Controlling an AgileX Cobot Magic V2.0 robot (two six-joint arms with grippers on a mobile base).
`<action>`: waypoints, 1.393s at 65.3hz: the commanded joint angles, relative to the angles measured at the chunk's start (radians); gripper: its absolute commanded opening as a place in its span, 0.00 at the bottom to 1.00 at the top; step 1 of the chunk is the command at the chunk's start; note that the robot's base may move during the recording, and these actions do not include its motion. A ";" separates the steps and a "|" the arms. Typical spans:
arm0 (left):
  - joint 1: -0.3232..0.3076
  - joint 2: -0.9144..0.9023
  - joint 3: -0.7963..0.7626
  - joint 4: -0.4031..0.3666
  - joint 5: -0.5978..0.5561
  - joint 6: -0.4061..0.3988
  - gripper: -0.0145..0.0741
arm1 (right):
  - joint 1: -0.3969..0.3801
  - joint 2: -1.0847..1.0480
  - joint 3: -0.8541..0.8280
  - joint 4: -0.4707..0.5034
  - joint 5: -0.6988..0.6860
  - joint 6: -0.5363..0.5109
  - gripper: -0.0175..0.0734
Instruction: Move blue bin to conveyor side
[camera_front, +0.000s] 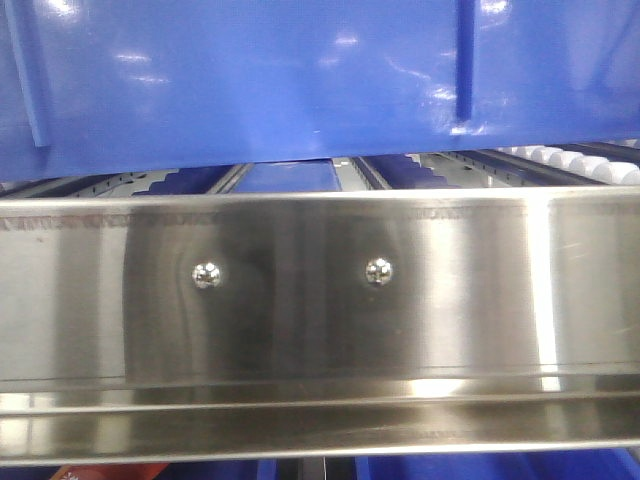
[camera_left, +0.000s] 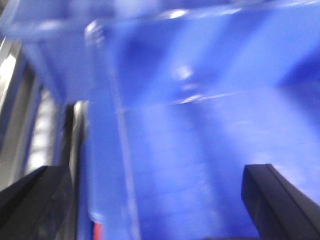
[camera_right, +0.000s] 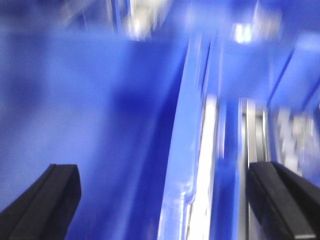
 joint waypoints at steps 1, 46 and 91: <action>0.026 0.028 -0.031 -0.005 0.036 -0.009 0.83 | 0.001 0.064 -0.089 -0.008 0.095 -0.013 0.81; 0.073 0.199 -0.107 -0.043 0.067 -0.009 0.83 | -0.005 0.314 -0.274 -0.019 0.116 -0.013 0.81; 0.074 0.247 -0.107 -0.032 0.067 -0.009 0.83 | -0.005 0.359 -0.222 -0.031 0.116 -0.013 0.81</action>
